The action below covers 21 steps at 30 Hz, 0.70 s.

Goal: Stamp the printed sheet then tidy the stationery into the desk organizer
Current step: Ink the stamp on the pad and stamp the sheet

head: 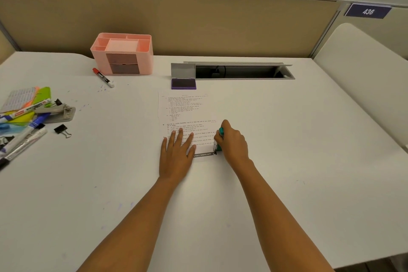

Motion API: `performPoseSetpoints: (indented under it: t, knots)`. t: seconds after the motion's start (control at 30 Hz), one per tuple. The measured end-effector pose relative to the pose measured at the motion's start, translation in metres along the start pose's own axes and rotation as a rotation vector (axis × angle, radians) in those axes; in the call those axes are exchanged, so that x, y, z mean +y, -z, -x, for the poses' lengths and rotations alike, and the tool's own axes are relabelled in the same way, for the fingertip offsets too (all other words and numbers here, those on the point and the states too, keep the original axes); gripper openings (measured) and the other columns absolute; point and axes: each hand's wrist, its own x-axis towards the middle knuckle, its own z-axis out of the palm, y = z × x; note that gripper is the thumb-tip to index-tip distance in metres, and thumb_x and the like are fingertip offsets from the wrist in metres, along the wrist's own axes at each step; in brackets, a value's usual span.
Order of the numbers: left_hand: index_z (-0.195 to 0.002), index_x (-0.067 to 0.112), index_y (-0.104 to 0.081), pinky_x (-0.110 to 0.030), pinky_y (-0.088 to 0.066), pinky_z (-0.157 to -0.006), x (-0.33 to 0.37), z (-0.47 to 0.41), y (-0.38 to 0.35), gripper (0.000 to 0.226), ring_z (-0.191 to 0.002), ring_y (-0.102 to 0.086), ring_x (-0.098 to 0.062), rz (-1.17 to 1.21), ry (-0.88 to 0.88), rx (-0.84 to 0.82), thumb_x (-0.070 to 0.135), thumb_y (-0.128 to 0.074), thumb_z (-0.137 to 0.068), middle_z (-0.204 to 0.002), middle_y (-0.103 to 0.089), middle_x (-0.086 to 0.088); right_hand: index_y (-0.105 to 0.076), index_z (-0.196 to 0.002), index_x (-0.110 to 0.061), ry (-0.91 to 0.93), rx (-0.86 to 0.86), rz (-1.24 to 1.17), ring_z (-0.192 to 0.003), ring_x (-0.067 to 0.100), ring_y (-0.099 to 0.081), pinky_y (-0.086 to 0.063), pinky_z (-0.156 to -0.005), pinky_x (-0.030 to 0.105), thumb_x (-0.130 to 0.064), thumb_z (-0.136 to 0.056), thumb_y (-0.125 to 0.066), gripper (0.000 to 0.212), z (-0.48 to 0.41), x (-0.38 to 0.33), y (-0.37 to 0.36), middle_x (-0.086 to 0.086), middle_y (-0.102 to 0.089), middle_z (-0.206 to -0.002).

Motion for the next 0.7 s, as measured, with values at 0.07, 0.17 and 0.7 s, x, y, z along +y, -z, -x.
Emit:
performPoseSetpoints:
  t: [0.07,0.17,0.7]
  knots:
    - [-0.145,0.033,-0.022,-0.036,-0.002,-0.119,0.000,0.000,0.000,0.079,-0.147,-0.009,-0.018,-0.008,0.001,-0.005,0.057,0.009,-0.076,-0.158,-0.014,0.000,-0.033,-0.090,-0.011,-0.012,-0.013,0.036,-0.063,0.023,-0.041,-0.025,-0.046,0.025,-0.016,-0.093,-0.044,0.013,-0.007,-0.003,0.001,0.008,-0.049,-0.076]
    - [-0.145,0.033,-0.021,-0.036,-0.001,-0.119,0.000,0.001,0.001,0.080,-0.147,-0.008,-0.018,-0.007,0.002,-0.008,0.057,0.010,-0.076,-0.158,-0.013,0.000,-0.030,-0.089,-0.012,-0.008,-0.007,0.050,-0.062,0.023,-0.040,-0.025,-0.047,0.026,-0.016,-0.094,-0.044,0.015,-0.008,-0.004,0.001,0.008,-0.049,-0.075]
    - [-0.145,0.030,-0.025,-0.037,-0.002,-0.118,0.000,0.000,0.000,0.077,-0.146,-0.011,-0.020,0.014,-0.006,0.012,0.056,0.006,-0.078,-0.157,-0.017,-0.001,-0.038,-0.094,-0.010,-0.001,0.046,0.010,-0.061,0.020,-0.043,-0.037,-0.054,0.030,-0.017,-0.094,-0.047,0.011,0.002,0.001,-0.004,0.010,-0.058,-0.079]
